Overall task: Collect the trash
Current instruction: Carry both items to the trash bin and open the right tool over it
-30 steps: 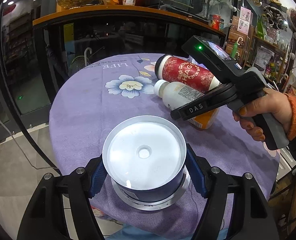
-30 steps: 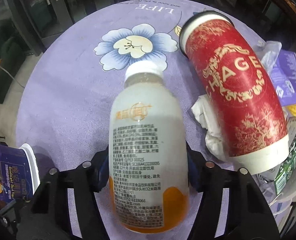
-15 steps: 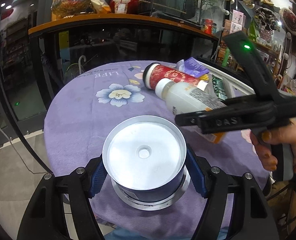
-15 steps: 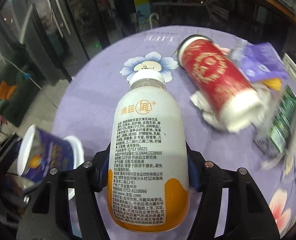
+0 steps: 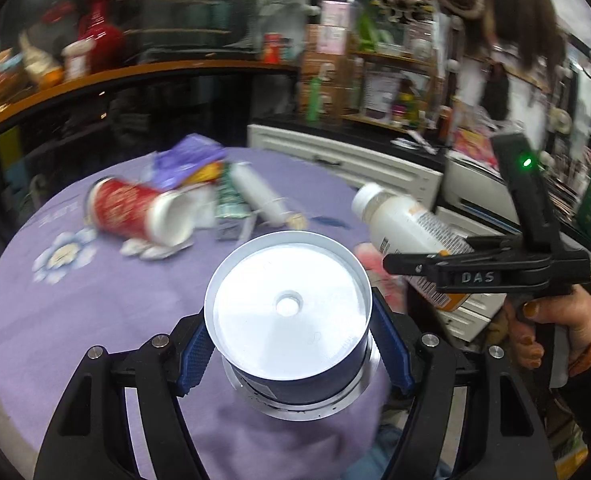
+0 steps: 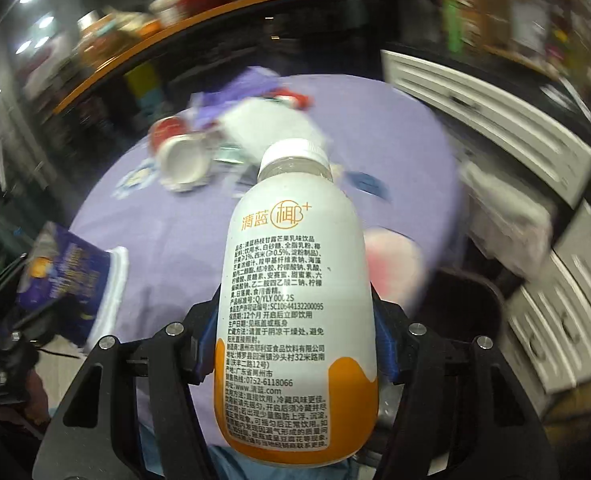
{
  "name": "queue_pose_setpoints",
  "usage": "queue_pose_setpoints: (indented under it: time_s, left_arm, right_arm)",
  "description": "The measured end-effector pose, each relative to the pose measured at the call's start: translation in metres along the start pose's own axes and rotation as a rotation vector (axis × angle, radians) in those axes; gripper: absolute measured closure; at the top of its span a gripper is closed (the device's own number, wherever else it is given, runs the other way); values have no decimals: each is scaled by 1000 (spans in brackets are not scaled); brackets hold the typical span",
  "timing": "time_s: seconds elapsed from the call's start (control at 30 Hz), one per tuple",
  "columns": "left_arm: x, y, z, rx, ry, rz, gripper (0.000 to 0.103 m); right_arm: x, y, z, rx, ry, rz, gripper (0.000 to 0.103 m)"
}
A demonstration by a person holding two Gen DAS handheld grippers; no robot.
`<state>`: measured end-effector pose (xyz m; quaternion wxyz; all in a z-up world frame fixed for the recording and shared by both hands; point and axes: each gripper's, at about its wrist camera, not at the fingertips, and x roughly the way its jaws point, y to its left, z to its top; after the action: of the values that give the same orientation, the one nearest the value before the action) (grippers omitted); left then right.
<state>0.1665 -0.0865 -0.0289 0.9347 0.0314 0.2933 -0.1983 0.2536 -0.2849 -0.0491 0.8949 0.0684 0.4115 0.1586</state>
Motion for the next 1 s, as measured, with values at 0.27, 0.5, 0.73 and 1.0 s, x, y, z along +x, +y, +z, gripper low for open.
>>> queue_pose_setpoints:
  time_s: [0.27, 0.5, 0.73, 1.0]
  left_arm:
    - [51, -69, 14, 73, 41, -132, 33]
    - [76, -94, 4, 75, 90, -155, 33]
    - [96, -113, -9, 110, 149, -169, 33]
    - [101, -127, -16, 165, 163, -173, 33]
  right_arm:
    - [45, -111, -58, 208, 128, -146, 42]
    - [131, -148, -106, 314, 270, -194, 41]
    - [173, -158, -125, 325, 326, -192, 37]
    - [141, -159, -116, 255, 249, -233, 31]
